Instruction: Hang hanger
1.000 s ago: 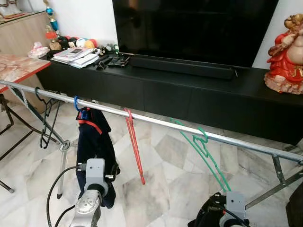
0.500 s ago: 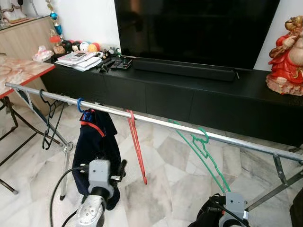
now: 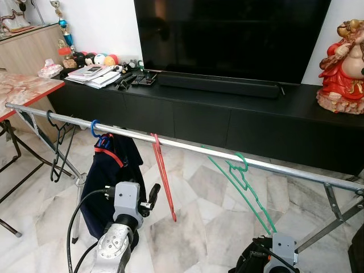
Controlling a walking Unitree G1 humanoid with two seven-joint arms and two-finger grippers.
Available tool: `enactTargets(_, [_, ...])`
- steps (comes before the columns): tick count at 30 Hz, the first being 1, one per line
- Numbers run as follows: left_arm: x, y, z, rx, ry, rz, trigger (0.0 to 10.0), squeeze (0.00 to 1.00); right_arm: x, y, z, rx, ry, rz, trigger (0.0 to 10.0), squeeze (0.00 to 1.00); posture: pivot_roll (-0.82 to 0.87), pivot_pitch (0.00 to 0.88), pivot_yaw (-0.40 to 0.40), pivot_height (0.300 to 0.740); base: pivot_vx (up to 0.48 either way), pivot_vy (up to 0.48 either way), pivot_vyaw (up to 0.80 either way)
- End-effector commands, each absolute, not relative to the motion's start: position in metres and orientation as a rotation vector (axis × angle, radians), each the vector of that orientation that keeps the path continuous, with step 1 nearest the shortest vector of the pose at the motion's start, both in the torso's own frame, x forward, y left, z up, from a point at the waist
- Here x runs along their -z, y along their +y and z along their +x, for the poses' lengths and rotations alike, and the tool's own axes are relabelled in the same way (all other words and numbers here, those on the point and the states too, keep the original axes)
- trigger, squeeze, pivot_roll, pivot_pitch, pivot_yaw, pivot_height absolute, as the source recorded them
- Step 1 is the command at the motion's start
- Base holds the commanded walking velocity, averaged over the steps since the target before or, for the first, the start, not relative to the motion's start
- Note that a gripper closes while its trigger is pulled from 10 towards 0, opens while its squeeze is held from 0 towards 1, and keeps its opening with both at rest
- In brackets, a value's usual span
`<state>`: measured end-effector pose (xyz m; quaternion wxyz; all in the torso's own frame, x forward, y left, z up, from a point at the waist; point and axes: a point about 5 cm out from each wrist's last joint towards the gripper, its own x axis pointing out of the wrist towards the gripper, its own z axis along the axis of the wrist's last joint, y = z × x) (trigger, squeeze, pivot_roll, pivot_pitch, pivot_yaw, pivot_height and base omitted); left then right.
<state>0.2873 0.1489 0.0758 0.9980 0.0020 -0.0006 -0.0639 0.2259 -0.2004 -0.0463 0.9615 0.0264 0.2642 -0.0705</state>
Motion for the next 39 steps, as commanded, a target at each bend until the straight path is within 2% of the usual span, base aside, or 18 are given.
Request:
enactTargets(1, [-0.084, 0.149, 0.291, 0.122, -0.025, 0.007, 10.0, 0.00, 0.043, -0.200, 0.231, 0.144, 0.527, 0.063, 10.0, 0.00, -0.01, 0.028, 0.030, 0.740, 0.259, 0.000, 0.00])
enactTargets(18, [-0.092, 0.148, 0.297, 0.126, -0.053, 0.020, 10.0, 0.00, 0.045, -0.202, 0.229, 0.142, 0.537, 0.063, 10.0, 0.00, -0.01, 0.042, 0.027, 0.740, 0.291, 0.000, 0.00])
enactTargets(28, [-0.089, 0.147, 0.295, 0.137, -0.041, 0.025, 10.0, 0.00, 0.047, -0.204, 0.226, 0.141, 0.556, 0.062, 10.0, 0.00, -0.01, 0.046, 0.025, 0.740, 0.000, 0.000, 0.00])
enactTargets(39, [-0.075, 0.134, 0.292, 0.220, 0.077, 0.030, 10.0, 0.00, 0.049, -0.204, 0.224, 0.141, 0.578, 0.057, 10.0, 0.00, -0.01, 0.047, 0.025, 0.740, 0.000, 0.000, 0.00])
